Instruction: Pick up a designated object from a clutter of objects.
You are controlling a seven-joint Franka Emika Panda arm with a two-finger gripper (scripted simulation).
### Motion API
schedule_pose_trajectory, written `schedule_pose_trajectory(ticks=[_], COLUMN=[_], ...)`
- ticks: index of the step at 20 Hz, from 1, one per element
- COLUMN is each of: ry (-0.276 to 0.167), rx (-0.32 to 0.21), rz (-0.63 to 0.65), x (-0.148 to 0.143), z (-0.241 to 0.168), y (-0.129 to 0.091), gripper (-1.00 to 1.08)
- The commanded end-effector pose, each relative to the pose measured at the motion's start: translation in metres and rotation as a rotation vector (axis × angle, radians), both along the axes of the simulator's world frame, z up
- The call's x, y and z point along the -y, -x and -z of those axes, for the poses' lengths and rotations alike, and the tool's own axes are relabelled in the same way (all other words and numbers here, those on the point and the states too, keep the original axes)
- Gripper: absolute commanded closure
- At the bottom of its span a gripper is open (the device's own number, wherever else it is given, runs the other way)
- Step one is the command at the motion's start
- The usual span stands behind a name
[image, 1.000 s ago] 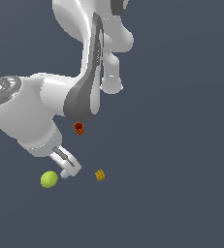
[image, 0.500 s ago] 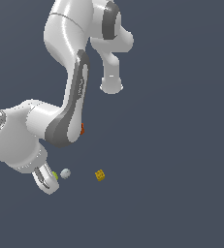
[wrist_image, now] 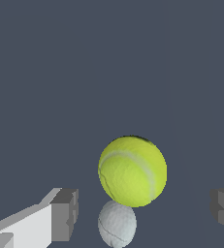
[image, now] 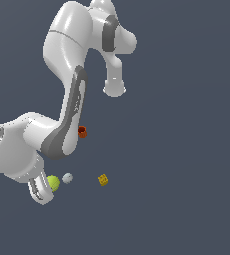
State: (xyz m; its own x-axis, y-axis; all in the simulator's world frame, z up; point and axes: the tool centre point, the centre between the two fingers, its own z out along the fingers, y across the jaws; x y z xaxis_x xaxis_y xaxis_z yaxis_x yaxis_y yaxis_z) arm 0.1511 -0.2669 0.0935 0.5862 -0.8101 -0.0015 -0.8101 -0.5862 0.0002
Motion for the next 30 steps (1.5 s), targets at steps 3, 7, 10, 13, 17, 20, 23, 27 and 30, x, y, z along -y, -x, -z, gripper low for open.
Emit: schedule_pose_trajectory(ticks=[3,7,10,13,17,20,23,27,30], ry=[0.000,0.000,0.001,0.001,0.001,0.001,0.001,0.001,0.001], rx=[0.000,0.000,0.001,0.001,0.001,0.001,0.001,0.001,0.001], rz=[0.002,0.003,0.004,0.006,0.006,0.006,0.006,0.006,0.006], x=[0.001,0.001,0.001,0.001,0.001,0.001,0.001,0.001,0.001], z=[0.001,0.011,0.027,0.044,0.054,0.052,0.052,0.052,0.052], y=[0.000,0.000,0.000,0.001,0.000,-0.001,-0.001,-0.001,-0.001], gripper=[-0.92,-0.92,-0.92,-0.92,-0.92,-0.92,1.08,1.08,1.08])
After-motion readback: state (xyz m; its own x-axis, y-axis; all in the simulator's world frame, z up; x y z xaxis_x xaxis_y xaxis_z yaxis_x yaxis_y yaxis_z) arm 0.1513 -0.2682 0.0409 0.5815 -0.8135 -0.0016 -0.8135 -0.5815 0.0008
